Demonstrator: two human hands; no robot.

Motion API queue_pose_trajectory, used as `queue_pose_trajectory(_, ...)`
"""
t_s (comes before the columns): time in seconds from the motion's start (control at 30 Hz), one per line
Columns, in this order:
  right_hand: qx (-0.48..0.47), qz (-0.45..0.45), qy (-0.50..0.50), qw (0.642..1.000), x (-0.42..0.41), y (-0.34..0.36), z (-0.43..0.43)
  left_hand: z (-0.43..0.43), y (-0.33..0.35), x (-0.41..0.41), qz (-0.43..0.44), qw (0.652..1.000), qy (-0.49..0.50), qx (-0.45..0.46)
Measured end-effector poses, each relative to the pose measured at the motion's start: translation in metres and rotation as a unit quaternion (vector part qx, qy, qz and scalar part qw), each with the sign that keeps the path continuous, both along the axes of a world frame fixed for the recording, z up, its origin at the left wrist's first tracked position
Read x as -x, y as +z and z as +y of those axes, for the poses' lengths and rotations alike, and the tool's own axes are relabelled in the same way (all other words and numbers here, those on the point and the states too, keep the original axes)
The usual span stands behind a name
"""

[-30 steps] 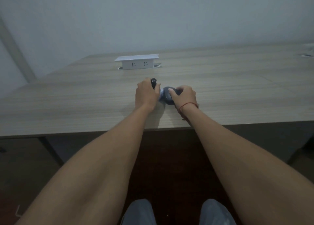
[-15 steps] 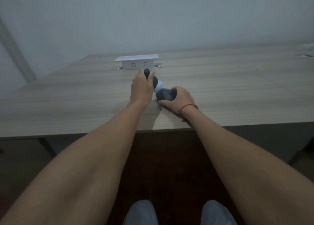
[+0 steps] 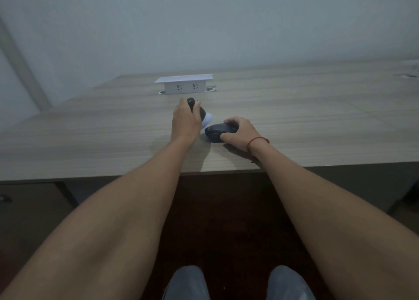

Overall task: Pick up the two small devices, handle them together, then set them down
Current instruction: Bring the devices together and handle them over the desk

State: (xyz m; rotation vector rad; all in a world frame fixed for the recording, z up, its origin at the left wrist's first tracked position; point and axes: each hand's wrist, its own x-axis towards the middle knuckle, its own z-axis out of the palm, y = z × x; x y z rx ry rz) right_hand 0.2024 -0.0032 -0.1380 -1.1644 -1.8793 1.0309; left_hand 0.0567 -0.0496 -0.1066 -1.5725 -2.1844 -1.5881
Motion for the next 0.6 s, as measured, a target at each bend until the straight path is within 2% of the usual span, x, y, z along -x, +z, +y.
queue_pose_trajectory(0.1, -0.013, -0.004, -0.009, 1.0, 0.002, -0.002, 0.004, 0.0, 0.002, -0.01, 0.023, 0.999, -0.033, 0.028)
queue_pose_trajectory(0.2, -0.013, 0.005, -0.023, 1.0, 0.002, -0.002, 0.006, 0.003, 0.002, -0.005, 0.078, 0.99, -0.001, 0.116)
queue_pose_trajectory(0.27, -0.026, 0.007, -0.047, 0.999, 0.001, -0.002, 0.007, 0.004, 0.001, 0.0, 0.095, 0.985, 0.008, 0.142)
queue_pose_trajectory(0.33, -0.042, -0.002, -0.081, 0.996, 0.002, -0.003, 0.007, 0.004, 0.001, 0.003, 0.087, 0.988, 0.013, 0.124)
queue_pose_trajectory(0.5, -0.059, 0.009, -0.173, 0.983, -0.001, -0.001, 0.004, 0.001, 0.003, -0.007, 0.034, 0.999, -0.04, -0.013)
queue_pose_trajectory(0.6, -0.068, -0.024, -0.185, 0.98, -0.001, -0.004, 0.005, 0.0, -0.001, -0.01, 0.055, 0.996, -0.063, -0.017)
